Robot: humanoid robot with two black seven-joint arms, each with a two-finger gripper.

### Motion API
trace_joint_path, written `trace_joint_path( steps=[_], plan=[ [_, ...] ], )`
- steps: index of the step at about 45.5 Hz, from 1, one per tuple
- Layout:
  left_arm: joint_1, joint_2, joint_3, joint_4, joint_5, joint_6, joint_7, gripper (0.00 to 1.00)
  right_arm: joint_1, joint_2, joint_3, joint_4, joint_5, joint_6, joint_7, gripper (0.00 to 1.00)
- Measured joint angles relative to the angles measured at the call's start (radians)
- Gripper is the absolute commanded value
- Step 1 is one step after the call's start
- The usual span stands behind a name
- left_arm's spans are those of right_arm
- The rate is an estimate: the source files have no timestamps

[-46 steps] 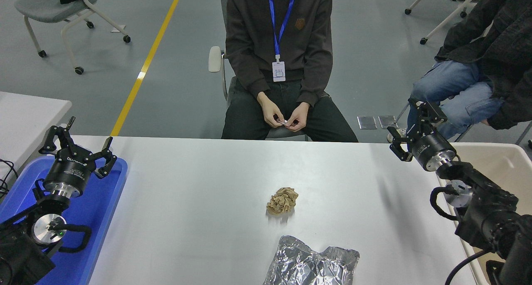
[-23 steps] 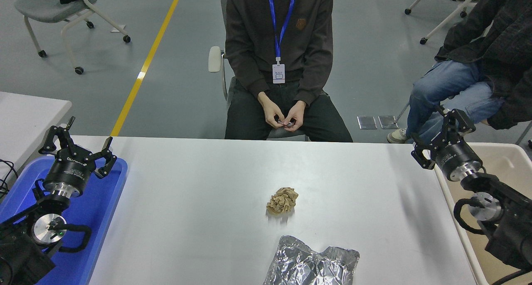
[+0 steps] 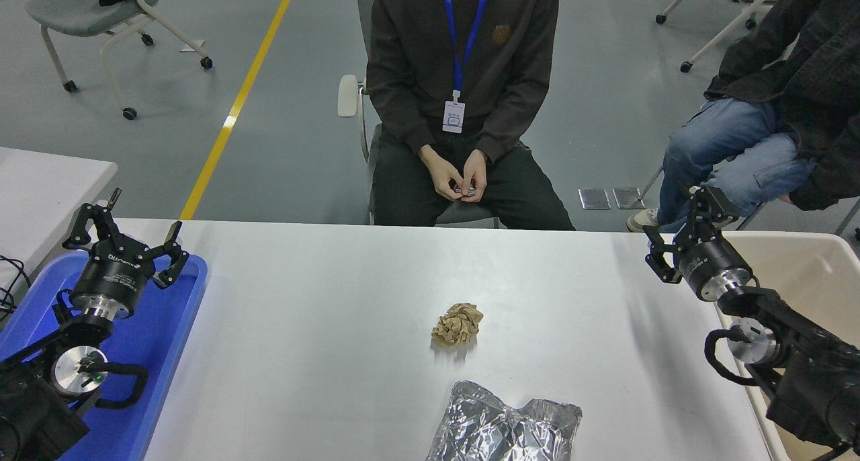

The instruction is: Clean the table surface

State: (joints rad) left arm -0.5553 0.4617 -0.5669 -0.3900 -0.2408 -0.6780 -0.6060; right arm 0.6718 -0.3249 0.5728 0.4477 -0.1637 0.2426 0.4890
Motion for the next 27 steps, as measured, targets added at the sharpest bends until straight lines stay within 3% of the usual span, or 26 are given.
trace_joint_path(
  steps=[27],
  plan=[
    [0.0,0.0,0.0,0.0,0.0,0.0,0.0,1.0,0.004,-0.051,0.006,0.087,0.002,-0.007,-0.021,0.99]
  ],
)
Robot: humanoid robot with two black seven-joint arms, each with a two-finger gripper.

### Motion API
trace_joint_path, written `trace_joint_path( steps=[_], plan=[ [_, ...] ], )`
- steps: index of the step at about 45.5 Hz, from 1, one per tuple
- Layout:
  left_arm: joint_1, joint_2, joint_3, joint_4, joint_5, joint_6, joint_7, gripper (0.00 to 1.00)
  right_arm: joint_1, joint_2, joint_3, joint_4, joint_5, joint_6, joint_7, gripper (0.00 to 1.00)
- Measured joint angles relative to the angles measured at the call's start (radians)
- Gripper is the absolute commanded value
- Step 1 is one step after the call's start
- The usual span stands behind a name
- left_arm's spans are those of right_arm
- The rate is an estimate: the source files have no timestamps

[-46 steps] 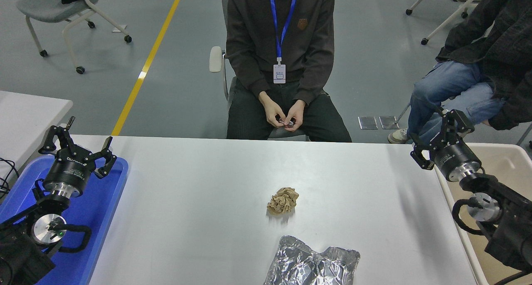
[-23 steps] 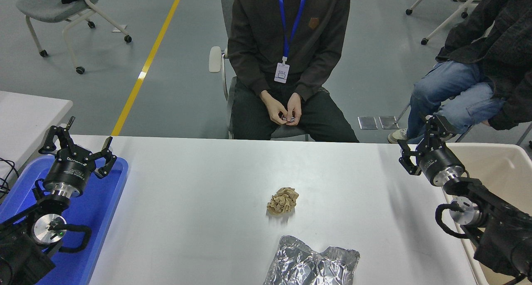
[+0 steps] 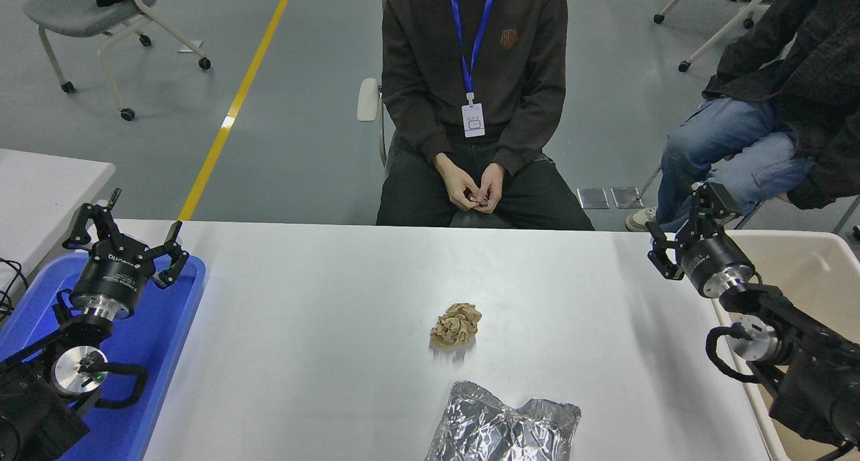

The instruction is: Clean the table surface

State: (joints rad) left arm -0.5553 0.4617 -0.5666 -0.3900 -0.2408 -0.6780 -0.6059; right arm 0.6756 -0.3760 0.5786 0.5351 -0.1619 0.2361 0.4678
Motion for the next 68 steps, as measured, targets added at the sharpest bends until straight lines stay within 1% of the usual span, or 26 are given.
trace_joint_path(
  steps=[5,12,17,26,37,46,50,56,68],
  plan=[
    [0.0,0.0,0.0,0.0,0.0,0.0,0.0,1.0,-0.006,-0.061,-0.013,0.107,0.0,-0.007,-0.019,0.99],
    [0.0,0.0,0.0,0.0,0.0,0.0,0.0,1.0,0.001,-0.154,-0.094,0.26,-0.011,-0.016,-0.033,0.99],
    [0.0,0.0,0.0,0.0,0.0,0.0,0.001,1.0,0.04,-0.232,-0.191,0.367,-0.044,-0.02,-0.039,0.99],
    [0.0,0.0,0.0,0.0,0.0,0.0,0.001,1.0,0.129,-0.35,-0.38,0.543,-0.156,-0.032,-0.041,0.99],
    [0.0,0.0,0.0,0.0,0.0,0.0,0.001,1.0,0.176,-0.441,-0.46,0.655,-0.281,-0.036,-0.042,0.99],
    [0.0,0.0,0.0,0.0,0.0,0.0,0.001,1.0,0.186,-0.5,-0.472,0.706,-0.463,-0.043,-0.036,0.99],
    [0.0,0.0,0.0,0.0,0.0,0.0,0.001,1.0,0.186,-0.512,-0.467,0.716,-0.509,-0.043,-0.032,0.98],
    [0.0,0.0,0.0,0.0,0.0,0.0,0.001,1.0,0.179,-0.522,-0.459,0.726,-0.537,-0.041,-0.029,0.98],
    [0.0,0.0,0.0,0.0,0.0,0.0,0.0,1.0,0.166,-0.551,-0.495,0.81,-0.504,-0.015,-0.051,0.98]
  ],
)
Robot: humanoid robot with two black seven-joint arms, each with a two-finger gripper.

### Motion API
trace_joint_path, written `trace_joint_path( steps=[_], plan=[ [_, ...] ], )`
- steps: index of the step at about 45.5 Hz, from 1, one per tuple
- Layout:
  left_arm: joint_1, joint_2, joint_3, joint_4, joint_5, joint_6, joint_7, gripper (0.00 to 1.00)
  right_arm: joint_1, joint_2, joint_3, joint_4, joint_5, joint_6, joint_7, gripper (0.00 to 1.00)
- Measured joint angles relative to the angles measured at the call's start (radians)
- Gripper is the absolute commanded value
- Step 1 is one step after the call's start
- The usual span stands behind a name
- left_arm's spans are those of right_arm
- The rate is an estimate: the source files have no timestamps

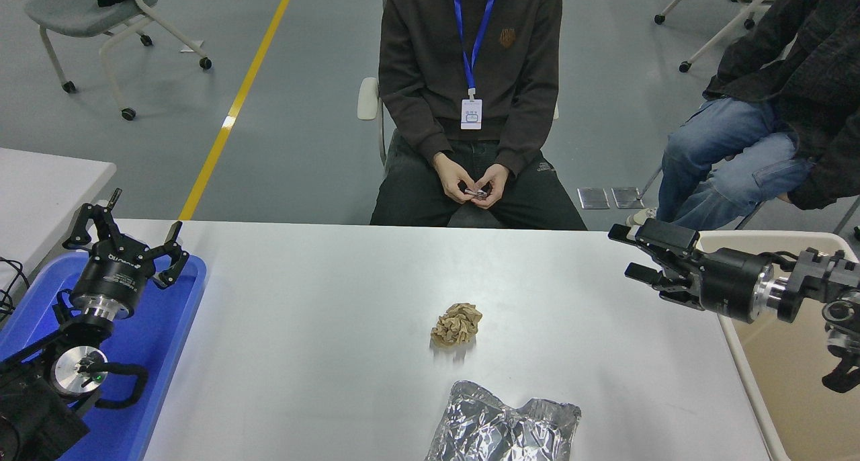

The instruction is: Clean the table surface

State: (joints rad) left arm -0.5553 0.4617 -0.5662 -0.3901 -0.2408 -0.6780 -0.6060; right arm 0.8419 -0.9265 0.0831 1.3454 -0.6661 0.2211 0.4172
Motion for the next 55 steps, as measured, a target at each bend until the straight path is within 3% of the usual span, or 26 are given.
trace_joint_path(
  steps=[16,34,55],
  plan=[
    [0.0,0.0,0.0,0.0,0.0,0.0,0.001,1.0,0.0,-0.092,-0.067,0.174,-0.048,0.042,-0.198,0.99],
    [0.0,0.0,0.0,0.0,0.0,0.0,0.001,1.0,-0.025,-0.168,-0.095,0.304,-0.161,0.106,-0.291,0.98],
    [0.0,0.0,0.0,0.0,0.0,0.0,0.001,1.0,-0.108,-0.117,-0.097,0.321,-0.207,0.022,-0.455,0.99]
  ],
)
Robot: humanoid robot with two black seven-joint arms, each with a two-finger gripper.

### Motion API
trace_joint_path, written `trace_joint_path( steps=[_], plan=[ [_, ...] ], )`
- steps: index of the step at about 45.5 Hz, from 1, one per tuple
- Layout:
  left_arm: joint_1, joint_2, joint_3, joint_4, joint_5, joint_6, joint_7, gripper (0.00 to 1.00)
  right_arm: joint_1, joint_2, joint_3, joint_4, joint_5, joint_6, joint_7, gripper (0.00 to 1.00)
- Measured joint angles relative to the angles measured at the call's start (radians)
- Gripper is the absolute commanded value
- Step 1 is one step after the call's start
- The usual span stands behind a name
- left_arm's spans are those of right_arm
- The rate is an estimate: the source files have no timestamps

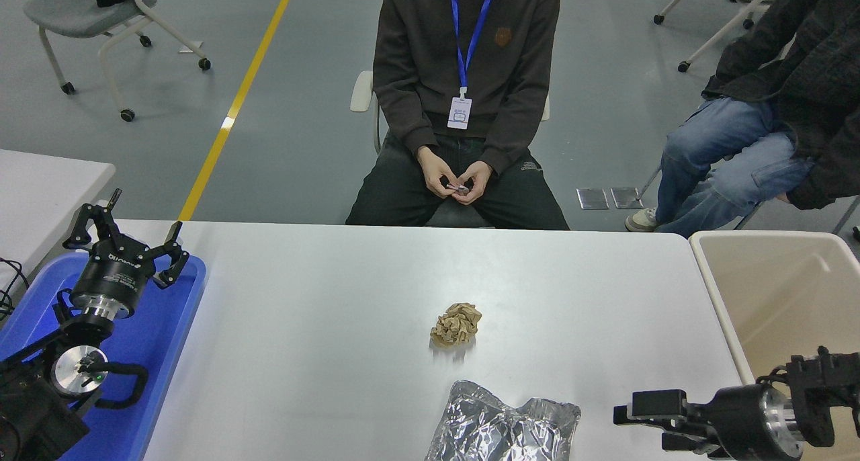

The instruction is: Clean the table surface

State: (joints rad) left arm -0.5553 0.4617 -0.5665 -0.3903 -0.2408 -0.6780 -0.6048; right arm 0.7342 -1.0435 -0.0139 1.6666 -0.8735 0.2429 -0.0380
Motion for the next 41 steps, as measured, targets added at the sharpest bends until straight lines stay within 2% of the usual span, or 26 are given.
trace_joint_path(
  steps=[22,30,41],
  plan=[
    [0.0,0.0,0.0,0.0,0.0,0.0,0.0,1.0,-0.061,0.149,-0.002,0.013,0.027,-0.104,-0.041,0.99],
    [0.0,0.0,0.0,0.0,0.0,0.0,0.0,1.0,-0.067,0.231,-0.003,-0.028,0.024,-0.133,-0.044,0.99],
    [0.0,0.0,0.0,0.0,0.0,0.0,0.0,1.0,-0.081,0.273,-0.005,-0.062,-0.005,-0.168,-0.045,0.98]
  ],
)
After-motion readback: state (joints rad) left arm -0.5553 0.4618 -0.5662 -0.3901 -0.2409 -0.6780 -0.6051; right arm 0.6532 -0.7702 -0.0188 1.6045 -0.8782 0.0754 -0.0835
